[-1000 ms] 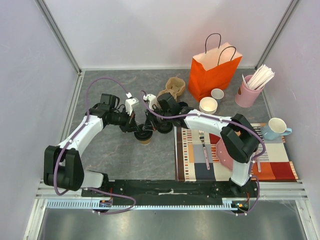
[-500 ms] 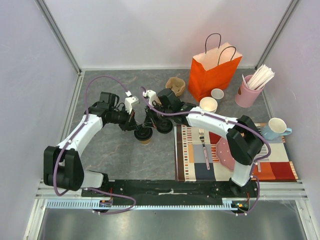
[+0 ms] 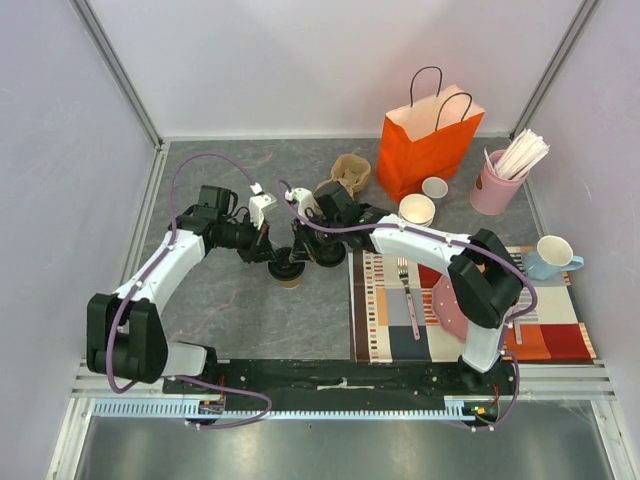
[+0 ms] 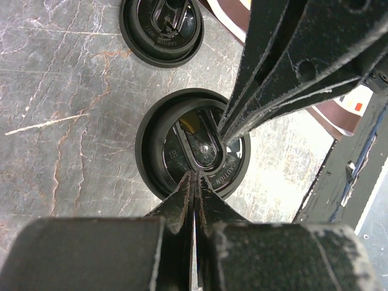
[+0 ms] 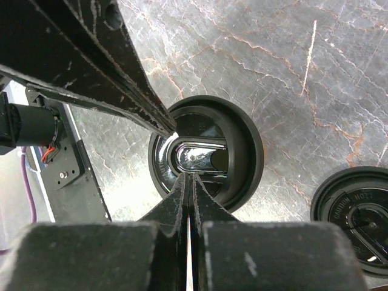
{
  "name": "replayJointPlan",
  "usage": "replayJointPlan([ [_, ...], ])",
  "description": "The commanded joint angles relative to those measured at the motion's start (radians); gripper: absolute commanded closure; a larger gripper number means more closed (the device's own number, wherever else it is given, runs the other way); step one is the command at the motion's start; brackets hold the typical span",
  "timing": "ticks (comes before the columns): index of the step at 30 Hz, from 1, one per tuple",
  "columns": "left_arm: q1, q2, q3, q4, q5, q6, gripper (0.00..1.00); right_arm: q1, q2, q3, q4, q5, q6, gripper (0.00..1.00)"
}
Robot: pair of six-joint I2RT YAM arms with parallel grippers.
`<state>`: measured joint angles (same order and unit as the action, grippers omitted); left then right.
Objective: Pack the takeout coffee
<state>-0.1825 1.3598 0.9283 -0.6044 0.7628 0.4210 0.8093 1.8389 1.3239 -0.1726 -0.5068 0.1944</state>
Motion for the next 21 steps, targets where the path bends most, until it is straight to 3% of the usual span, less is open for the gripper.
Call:
replayJointPlan([
  [1,0.005,-0.059,0.085,-0.057,0.033,0.024,0.98,0.001,-0.062,0.102,-0.047,-0.004,-0.029,1.00],
  [3,0.005,-0.054,0.116,-0.098,0.049,0.021,0.96,-0.002,-0.081,0.127,-0.056,-0.013,-0.027,0.95],
  [4,0.005,-0.053,0.145,-0.107,0.061,0.016,0.93,-0.002,-0.089,0.150,-0.062,-0.019,-0.027,0.86],
  [6,0.005,-0.050,0.171,-0.129,0.069,0.010,0.79,-0.015,-0.111,0.175,-0.080,-0.022,-0.027,0.76],
  [7,0.005,-0.044,0.202,-0.153,0.076,0.010,0.68,-0.022,-0.121,0.198,-0.087,-0.024,-0.027,0.63],
  [8,0.006,-0.041,0.220,-0.165,0.082,0.006,0.51,-0.048,-0.144,0.210,-0.105,-0.018,-0.027,0.55],
  [11,0.020,-0.025,0.285,-0.186,0.084,-0.027,0.36,-0.131,-0.196,0.262,-0.152,0.046,-0.039,0.31],
  [16,0.048,0.007,0.377,-0.181,0.000,-0.106,0.34,-0.258,-0.236,0.366,-0.243,0.312,-0.164,0.14],
  [21,0.058,0.070,0.454,-0.189,-0.101,-0.134,0.34,-0.442,-0.123,0.520,-0.307,0.488,-0.223,0.13],
])
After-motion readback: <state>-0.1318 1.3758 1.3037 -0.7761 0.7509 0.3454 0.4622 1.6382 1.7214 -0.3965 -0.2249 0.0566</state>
